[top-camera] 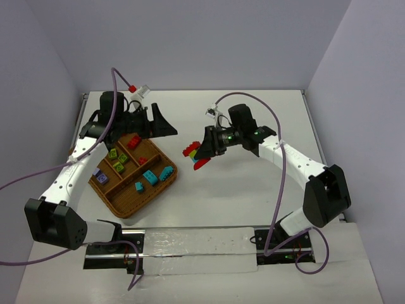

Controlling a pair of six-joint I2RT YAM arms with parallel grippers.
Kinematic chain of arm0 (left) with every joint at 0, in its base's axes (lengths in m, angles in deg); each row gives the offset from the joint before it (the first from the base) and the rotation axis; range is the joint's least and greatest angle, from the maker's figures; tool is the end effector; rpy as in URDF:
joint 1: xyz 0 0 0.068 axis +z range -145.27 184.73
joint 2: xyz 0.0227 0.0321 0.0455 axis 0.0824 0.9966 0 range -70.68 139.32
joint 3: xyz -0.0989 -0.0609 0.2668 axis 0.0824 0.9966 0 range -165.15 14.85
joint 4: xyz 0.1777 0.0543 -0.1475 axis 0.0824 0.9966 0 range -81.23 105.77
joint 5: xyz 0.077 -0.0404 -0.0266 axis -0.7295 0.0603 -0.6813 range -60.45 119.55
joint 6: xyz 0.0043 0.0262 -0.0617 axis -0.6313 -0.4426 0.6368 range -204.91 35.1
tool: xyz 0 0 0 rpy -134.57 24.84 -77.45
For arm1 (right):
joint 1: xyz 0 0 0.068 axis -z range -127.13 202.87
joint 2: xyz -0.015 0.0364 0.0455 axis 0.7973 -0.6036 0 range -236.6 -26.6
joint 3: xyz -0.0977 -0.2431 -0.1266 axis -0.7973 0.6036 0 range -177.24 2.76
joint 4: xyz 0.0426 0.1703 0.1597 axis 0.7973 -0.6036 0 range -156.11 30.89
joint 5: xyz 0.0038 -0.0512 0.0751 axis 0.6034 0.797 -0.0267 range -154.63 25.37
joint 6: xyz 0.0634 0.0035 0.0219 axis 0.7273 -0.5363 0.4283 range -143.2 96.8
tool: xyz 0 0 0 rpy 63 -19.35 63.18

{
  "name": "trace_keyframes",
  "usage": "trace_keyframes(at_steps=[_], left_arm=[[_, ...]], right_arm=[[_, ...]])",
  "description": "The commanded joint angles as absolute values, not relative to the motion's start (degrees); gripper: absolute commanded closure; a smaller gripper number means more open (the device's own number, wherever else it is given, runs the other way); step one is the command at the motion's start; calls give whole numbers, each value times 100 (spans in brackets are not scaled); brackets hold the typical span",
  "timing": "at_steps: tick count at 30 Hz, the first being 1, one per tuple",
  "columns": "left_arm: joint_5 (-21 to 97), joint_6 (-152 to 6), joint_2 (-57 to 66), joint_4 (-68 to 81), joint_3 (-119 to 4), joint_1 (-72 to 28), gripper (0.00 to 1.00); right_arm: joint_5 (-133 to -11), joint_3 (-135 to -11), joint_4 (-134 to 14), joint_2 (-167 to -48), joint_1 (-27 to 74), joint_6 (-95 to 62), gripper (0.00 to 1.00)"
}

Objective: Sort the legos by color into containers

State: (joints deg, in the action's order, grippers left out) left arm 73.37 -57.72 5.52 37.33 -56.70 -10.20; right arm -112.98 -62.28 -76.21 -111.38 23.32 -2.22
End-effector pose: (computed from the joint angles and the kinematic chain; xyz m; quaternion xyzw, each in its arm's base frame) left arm 0.2513 -0.1055 0.3684 0.0894 0.8304 -0.4649 0.2938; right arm 0.2486 0.1870 0.3118 -0.2437 0.7999 0.5054 0.2128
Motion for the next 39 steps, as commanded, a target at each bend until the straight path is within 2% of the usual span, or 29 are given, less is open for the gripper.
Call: trace_keyframes(at_steps=[1, 7, 14, 26, 33, 37, 39], left_arm=[[9011, -6091, 502, 2683, -5431, -1030, 5], [9939, -6247, 619, 2308, -5280, -1039, 3], [10633, -6209, 858, 2286, -5239, -1065, 2], [10670, -6917, 1613, 3183, -5522, -1565, 7], [10957, -6957, 1688, 3069, -5414, -1663, 15], [11163, -7171, 1774, 3251, -5432, -1689, 27], [11213, -7197, 1722, 3250, -5457, -1689, 29]], right_arm=[[-12735, -6591, -7414, -10955, 2392, -461, 100], [-13266, -6554, -7456, -10878, 2507, -586, 100], [-13301, -6711, -7957, -10931, 2536, -1018, 100], [-13406, -6824, -8082, -10938, 2545, -1196, 100], [-13398, -6871, -8136, -10959, 2545, -1214, 100], [-13389, -6938, -8237, -11028, 2536, -1282, 100], [-13381, -6948, -8250, -11045, 2545, -1283, 100]])
